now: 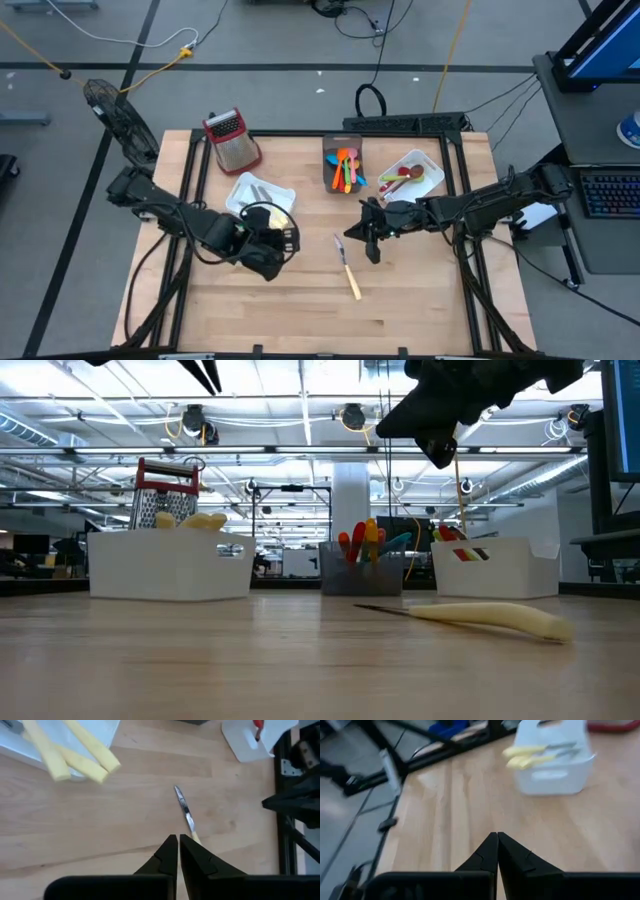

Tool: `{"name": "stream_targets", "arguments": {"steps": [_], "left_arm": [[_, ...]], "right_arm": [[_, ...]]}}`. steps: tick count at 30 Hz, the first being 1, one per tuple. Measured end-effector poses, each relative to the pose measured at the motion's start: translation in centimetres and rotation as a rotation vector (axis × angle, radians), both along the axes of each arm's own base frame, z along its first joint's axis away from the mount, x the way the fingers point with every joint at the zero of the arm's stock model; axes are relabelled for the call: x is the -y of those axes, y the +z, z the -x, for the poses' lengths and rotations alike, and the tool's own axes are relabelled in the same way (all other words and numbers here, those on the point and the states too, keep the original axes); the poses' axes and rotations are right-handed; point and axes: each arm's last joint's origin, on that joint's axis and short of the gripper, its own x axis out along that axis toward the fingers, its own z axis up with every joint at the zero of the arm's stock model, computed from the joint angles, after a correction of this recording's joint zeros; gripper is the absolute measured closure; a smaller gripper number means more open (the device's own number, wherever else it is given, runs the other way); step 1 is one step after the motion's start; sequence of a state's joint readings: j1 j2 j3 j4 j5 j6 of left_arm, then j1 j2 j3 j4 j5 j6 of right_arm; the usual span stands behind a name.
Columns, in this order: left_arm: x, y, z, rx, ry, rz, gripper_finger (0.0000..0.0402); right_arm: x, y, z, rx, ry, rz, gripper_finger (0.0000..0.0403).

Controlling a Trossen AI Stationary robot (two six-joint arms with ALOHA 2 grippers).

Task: Pick & Place Kitchen Items
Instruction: Put the yellow knife into the left white bin

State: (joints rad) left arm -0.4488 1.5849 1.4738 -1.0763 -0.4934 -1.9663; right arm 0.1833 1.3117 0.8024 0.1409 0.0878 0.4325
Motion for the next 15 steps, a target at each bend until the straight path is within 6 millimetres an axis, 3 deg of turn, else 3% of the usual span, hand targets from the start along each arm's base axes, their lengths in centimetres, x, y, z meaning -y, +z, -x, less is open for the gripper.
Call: {"name": "stream_targets", "arguments": {"steps": [8,15], "left_arm": [[1.9,-0.8,-1.5,0.080,-0.056,0.020,0.0376],[3.7,-4.6,-5.6,0.135,-0.089,0.025,0.0375]], "right_arm": [[-0.2,-1.3,0.8,-0.160,0.098,-0.030,0.0399],[-0.3,-1.5,1.0,-0.204,0.083,-0.103,0.0399]]}}
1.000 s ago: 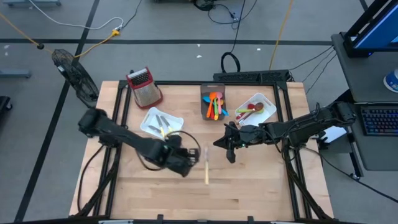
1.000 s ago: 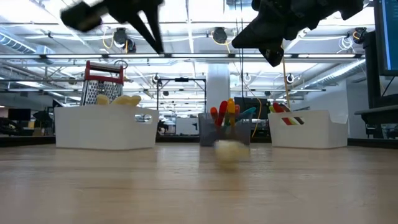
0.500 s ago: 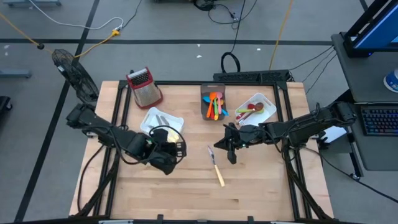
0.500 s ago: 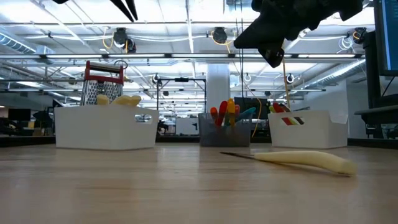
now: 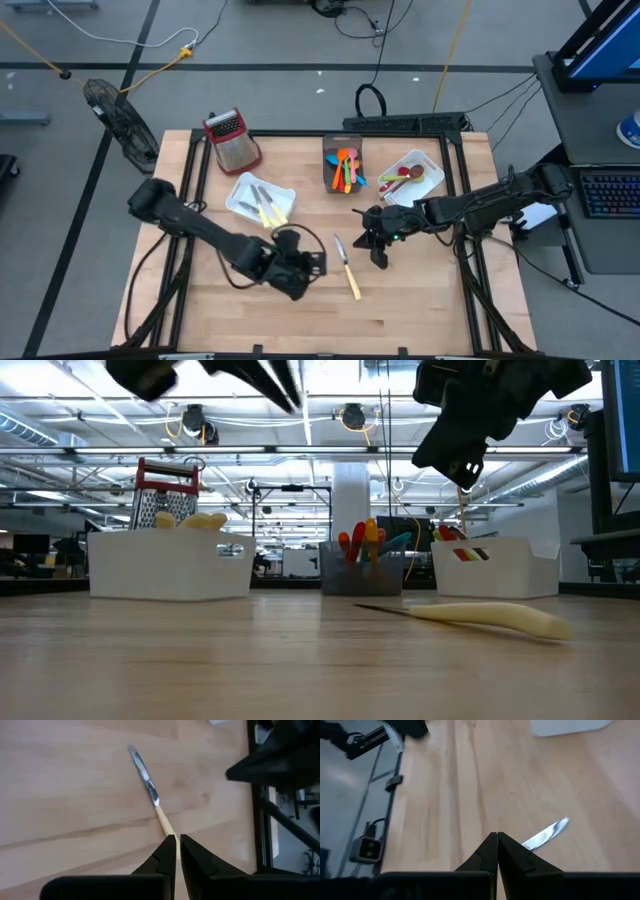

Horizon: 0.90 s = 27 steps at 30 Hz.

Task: Pick & Place Kitchen Items
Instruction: Put the yellow knife into the left white bin

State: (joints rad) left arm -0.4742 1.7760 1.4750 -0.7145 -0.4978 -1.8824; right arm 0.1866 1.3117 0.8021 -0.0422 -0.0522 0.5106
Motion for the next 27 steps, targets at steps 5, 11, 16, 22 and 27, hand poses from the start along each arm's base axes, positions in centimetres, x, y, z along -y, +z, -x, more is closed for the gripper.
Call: {"name": "stream_targets", "arguments": {"steps": [5,11,16,22,27], "left_arm": [[0.7,-3.1,-2.3,0.006,-0.010,-0.011,0.0375],[0.9,-4.6,-2.8,-0.033,-0.097,-0.244,0.0375],[0.9,-3.7,-2.3,-0.036,-0.136,-0.440,0.0375],[0.2,-0.4,-1.0,-0.033,-0.244,-0.569,0.0376],[-0.7,2.9,1.4,-0.053,-0.298,-0.658,0.0376]], "right_arm": [[-0.4,0.0,0.1,-0.020,0.042,-0.077,0.0399],[-2.0,-1.0,0.9,-0.079,0.070,-0.204,0.0396],[-3.1,-3.0,2.2,-0.138,0.016,-0.289,0.0374],[-4.1,-3.8,2.9,-0.070,-0.022,-0.405,0.0327],[-5.0,-3.1,2.8,0.032,-0.001,-0.364,0.0284]]}}
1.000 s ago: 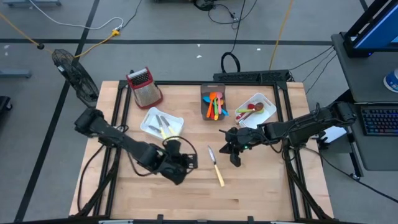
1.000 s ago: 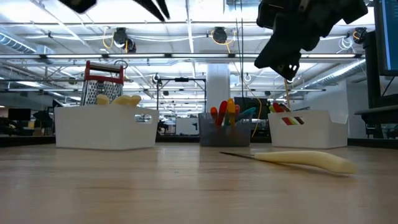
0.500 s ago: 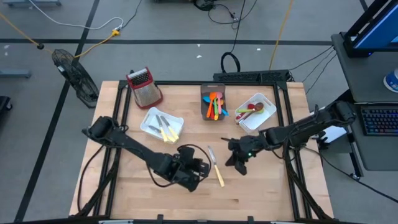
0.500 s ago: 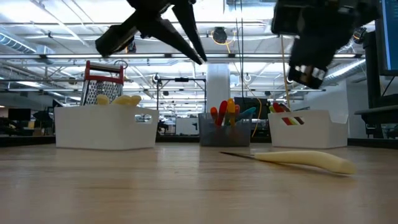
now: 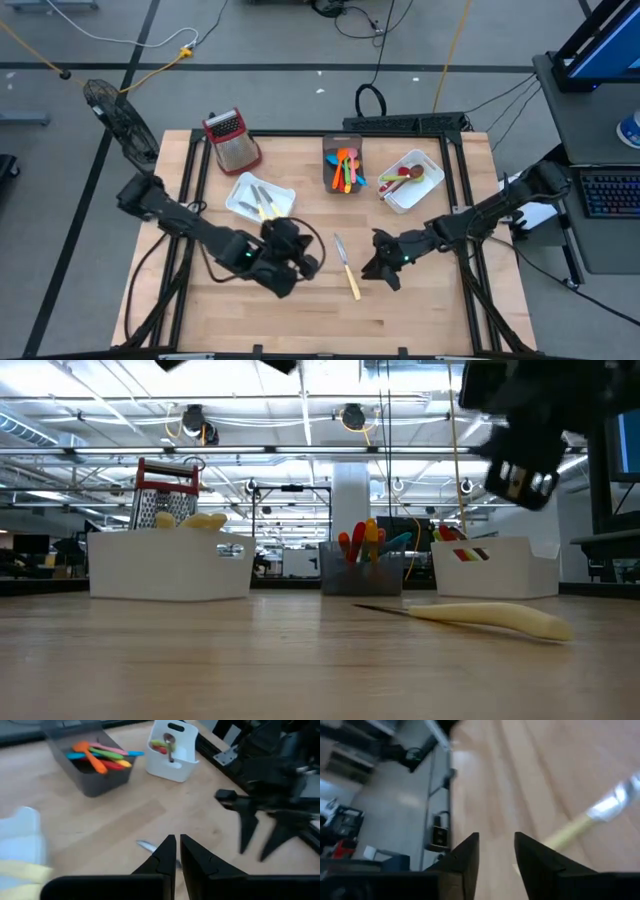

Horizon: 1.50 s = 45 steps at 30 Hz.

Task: Pick & Place Kitchen Items
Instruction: Put the yellow knife into the left white bin

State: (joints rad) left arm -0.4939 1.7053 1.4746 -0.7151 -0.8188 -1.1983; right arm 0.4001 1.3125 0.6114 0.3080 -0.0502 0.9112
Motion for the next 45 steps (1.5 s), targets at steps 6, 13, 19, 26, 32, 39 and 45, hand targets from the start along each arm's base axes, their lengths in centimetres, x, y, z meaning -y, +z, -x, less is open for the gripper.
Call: {"name": "stream_targets", "arguments": {"steps": [6,13,19,26,32,39,45], "left_arm": [[-0.6,2.4,3.5,-0.048,-0.008,-0.061,0.0376],[-0.8,2.8,8.0,-0.011,-0.027,-0.050,0.0376],[-1.5,2.1,11.7,0.044,-0.038,0.020,0.0376],[-1.6,2.7,14.1,0.058,-0.131,0.010,0.0376],[-1.9,3.5,14.9,0.044,-0.200,-0.033,0.0376],[-2.1,3.8,15.3,0.008,-0.277,-0.062,0.0376],[-2.0,3.8,15.4,-0.029,-0.333,-0.073,0.0376]], "right_arm": [[-1.4,1.9,-0.4,0.100,0.055,0.073,0.0264],[-2.2,3.3,-1.8,0.026,0.027,0.170,0.0267],[-3.8,2.9,-5.1,-0.154,0.027,0.209,0.0268],[-4.4,1.6,-8.1,-0.434,-0.074,0.183,0.0268],[-3.4,-0.8,-10.1,-0.563,-0.208,0.119,0.0268],[-1.5,-3.2,-10.5,-0.772,-0.285,-0.004,0.0268],[-1.0,-2.9,-10.7,-0.774,-0.339,-0.049,0.0268]]}}
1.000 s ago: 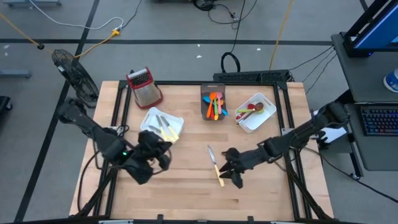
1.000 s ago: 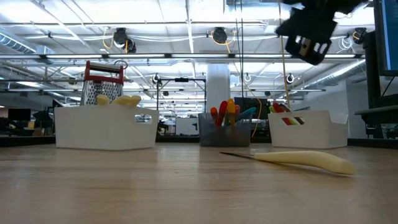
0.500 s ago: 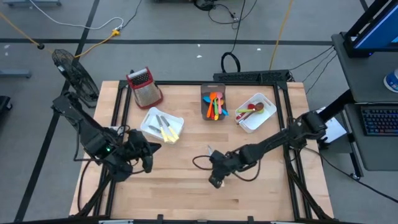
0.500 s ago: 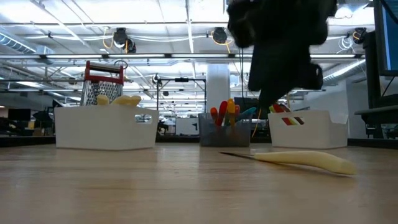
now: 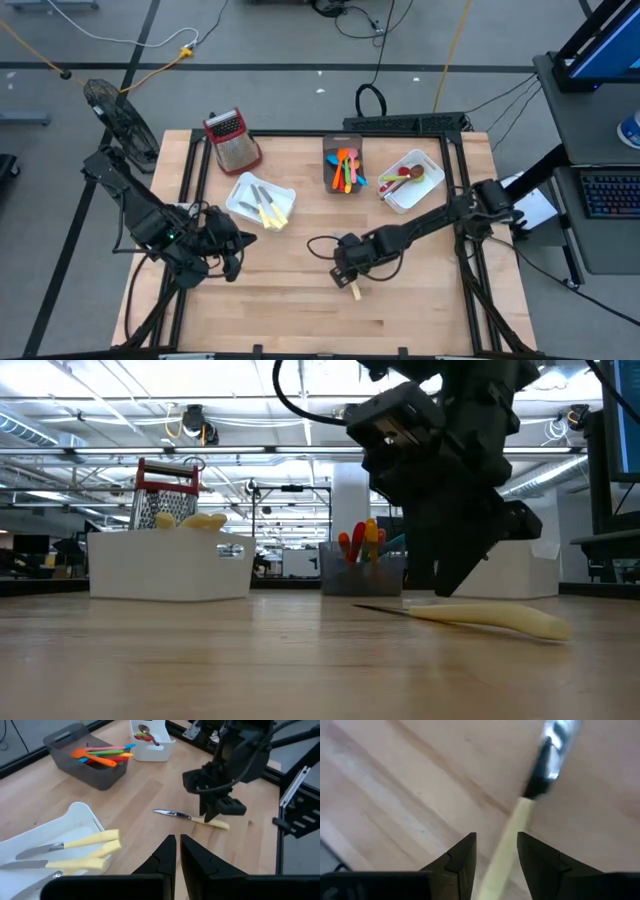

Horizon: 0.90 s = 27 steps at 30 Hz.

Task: Pick & Place Kitchen Items
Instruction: Put the yellow knife into the left white bin

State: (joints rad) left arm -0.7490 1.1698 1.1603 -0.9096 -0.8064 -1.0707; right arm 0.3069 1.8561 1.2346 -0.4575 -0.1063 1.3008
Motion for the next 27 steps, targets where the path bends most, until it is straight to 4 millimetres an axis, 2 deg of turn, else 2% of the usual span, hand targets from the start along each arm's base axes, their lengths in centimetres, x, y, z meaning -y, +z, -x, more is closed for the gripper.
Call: {"name": "stream_targets", "arguments": {"steps": [7,14,18,27], "left_arm": [[0.0,0.0,0.0,-0.011,-0.022,-0.035,0.0376],[0.0,0.0,0.0,-0.020,-0.040,-0.064,0.0376],[0.0,0.0,0.0,-0.023,-0.042,-0.071,0.0376],[0.0,-0.1,0.0,-0.018,-0.028,-0.041,0.0376]], "right_arm": [[0.0,-0.3,0.0,-0.007,-0.065,0.027,0.0268],[-0.8,-4.1,-0.8,-0.056,-0.121,0.070,0.0269],[-1.2,-7.1,-0.1,-0.183,-0.179,0.148,0.0269],[-2.3,-8.7,1.7,-0.194,-0.344,0.304,0.0276]]}}
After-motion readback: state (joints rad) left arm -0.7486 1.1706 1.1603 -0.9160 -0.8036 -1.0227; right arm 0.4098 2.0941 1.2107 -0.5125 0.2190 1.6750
